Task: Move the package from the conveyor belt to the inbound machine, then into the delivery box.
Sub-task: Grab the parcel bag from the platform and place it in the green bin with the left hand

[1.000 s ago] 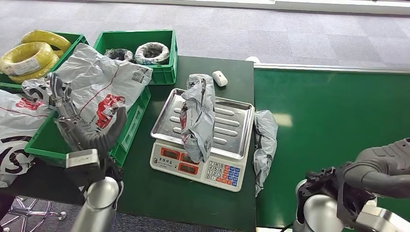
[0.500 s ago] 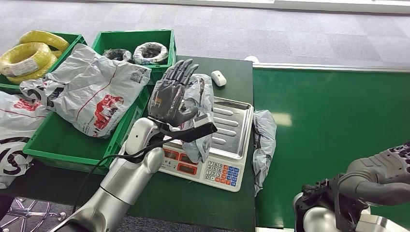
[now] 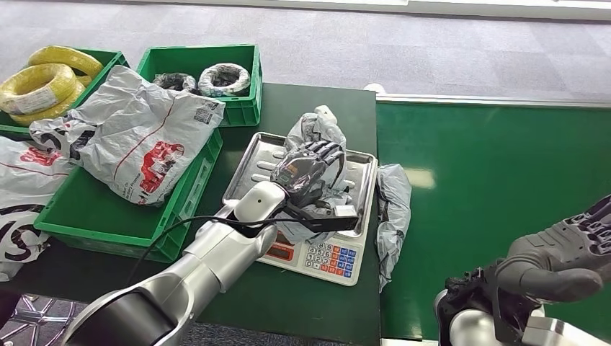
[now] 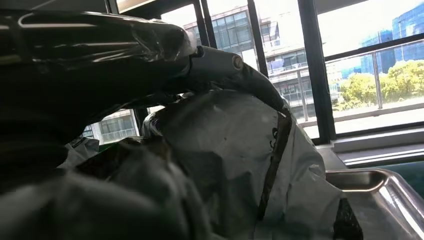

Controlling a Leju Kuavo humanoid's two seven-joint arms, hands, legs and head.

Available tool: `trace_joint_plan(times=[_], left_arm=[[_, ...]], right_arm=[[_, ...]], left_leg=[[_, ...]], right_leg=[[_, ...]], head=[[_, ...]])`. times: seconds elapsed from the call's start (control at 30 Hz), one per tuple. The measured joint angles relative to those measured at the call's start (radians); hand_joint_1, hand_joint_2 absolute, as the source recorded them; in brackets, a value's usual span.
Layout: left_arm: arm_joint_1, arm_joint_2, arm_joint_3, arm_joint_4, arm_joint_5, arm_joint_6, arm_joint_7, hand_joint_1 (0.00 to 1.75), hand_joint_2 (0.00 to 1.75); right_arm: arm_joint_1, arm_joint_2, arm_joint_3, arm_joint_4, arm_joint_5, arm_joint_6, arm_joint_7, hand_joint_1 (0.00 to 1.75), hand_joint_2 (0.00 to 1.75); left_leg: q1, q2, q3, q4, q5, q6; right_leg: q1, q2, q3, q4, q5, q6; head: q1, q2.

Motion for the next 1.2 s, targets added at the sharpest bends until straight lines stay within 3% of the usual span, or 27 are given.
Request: trace_joint_plan(times=[0.07,0.13,0.63,0.77,0.93,1.2], left_arm=[[-0.002,0.0,-0.01,0.023,0.0,-0.004,-0.001,1.71,1.75],[-0.003,0.0,-0.016,0.041,0.0,-0.007,-0.006,1.74,1.75],[-0.013,0.007,-0.034,0.075,0.048,0.004,-0.016,1.75,1.75],[-0.021,0.022,-0.032,0.067,0.049,0.07,0.044,1.74,1.75],[-0.064,0.092,0.011,0.002,-0.096,0.159,0.256,1.7,1.75],[-0.121,0.229,0.127,-0.131,-0.139,0.167,0.369,1.64,1.75]], right_arm=[[0.002,-0.004,0.003,0.003,-0.001,0.0,0.0,0.0,0.0],[0.004,-0.006,0.004,0.006,0.0,0.0,0.0,0.0,0.0],[0.028,0.002,-0.002,0.007,0.037,0.011,0.0,0.0,0.0],[0.039,0.011,-0.008,0.006,0.05,0.011,0.0,0.0,0.0],[0.061,0.023,-0.016,0.003,0.062,0.008,0.0,0.0,0.0],[0.089,0.028,-0.023,-0.012,0.072,0.003,0.0,0.0,0.0]], left_leg=[[0.0,0.0,0.0,0.0,0.0,0.0],[0.0,0.0,0.0,0.0,0.0,0.0],[0.0,0.0,0.001,0.0,0.0,0.0],[0.0,0.0,0.001,0.0,0.0,0.0],[0.0,0.0,0.001,0.0,0.0,0.0],[0.0,0.0,0.001,0.0,0.001,-0.001]], right_leg=[[0.0,0.0,0.0,0.0,0.0,0.0],[0.0,0.0,0.001,0.0,0.0,0.0],[0.0,0.0,0.001,0.0,0.0,0.0],[0.0,0.0,0.001,0.0,0.0,0.0],[0.0,0.0,0.001,0.001,0.0,0.0],[0.0,0.0,0.0,0.002,0.0,0.0]], head=[[0.0,0.0],[0.0,0.0],[0.0,0.0],[0.0,0.0],[0.0,0.0],[0.0,0.0]])
